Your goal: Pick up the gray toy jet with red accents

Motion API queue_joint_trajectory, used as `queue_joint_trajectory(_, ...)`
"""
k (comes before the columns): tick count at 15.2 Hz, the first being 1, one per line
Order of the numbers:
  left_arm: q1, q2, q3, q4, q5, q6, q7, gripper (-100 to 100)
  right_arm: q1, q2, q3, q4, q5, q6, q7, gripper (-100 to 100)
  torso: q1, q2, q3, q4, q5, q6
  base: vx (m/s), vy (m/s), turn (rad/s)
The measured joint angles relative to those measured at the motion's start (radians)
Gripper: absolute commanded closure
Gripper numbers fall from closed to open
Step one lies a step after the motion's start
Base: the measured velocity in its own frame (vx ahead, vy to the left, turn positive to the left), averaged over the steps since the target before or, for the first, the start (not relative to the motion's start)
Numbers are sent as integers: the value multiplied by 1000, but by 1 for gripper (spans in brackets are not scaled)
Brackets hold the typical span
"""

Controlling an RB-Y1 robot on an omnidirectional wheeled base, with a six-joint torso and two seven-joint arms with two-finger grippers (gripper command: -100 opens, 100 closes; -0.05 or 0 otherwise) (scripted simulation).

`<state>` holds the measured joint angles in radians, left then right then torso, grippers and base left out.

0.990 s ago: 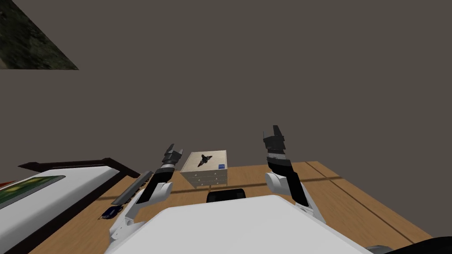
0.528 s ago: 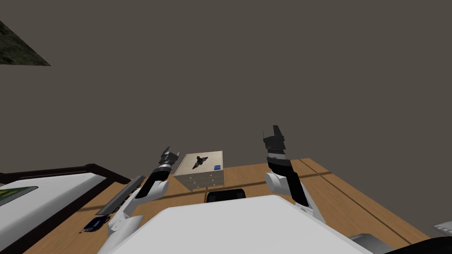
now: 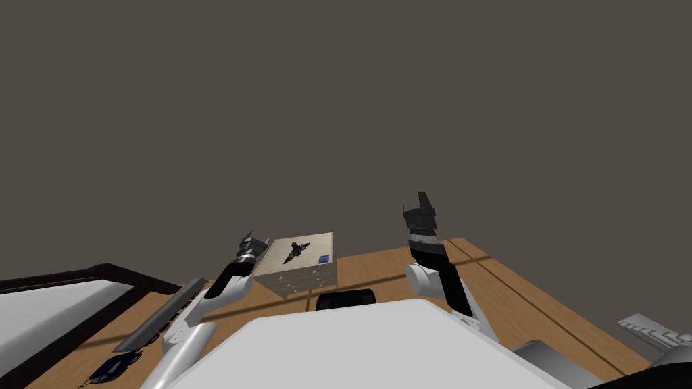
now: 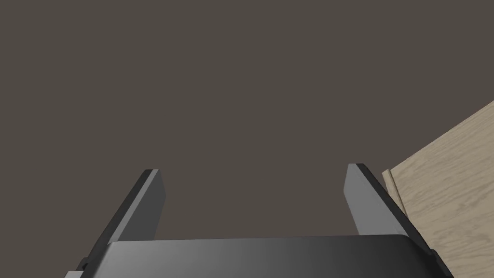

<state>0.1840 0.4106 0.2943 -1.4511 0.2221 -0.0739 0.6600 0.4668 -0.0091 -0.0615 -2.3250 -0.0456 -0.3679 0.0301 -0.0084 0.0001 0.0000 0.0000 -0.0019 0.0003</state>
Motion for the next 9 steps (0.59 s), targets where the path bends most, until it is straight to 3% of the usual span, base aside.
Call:
queue_joint_trajectory(4,-34,17,31,86,20,52,69,-100,0,0,0,0,0,0,0,0,0,-1,-1,0,0,0,29,-104,-85)
queue_joint_trajectory(9,-63,28,59,171,36,96,136,-100,0,0,0,0,0,0,0,0,3,0,0,0,1,0,16,-60,-44)
